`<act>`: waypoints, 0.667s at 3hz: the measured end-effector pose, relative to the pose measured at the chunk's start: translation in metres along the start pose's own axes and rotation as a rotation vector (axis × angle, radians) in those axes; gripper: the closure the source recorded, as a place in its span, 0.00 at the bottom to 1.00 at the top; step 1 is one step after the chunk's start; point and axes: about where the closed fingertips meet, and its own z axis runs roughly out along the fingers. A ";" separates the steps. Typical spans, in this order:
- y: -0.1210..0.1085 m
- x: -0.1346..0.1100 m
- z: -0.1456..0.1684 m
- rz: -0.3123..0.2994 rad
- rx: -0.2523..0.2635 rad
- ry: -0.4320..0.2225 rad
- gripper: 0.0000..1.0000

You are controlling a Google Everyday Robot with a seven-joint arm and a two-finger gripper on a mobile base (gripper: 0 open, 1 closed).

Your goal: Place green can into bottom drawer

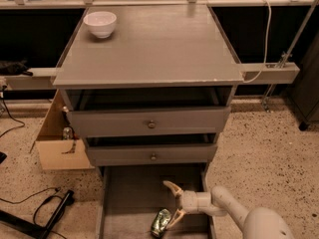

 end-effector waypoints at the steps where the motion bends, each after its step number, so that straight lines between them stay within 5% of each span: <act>1: 0.000 0.000 0.000 0.000 0.000 0.000 0.00; 2: 0.000 0.000 0.000 0.000 0.000 0.000 0.00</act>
Offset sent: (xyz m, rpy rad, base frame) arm -0.0706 -0.1001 0.2032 -0.0523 -0.2401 0.0992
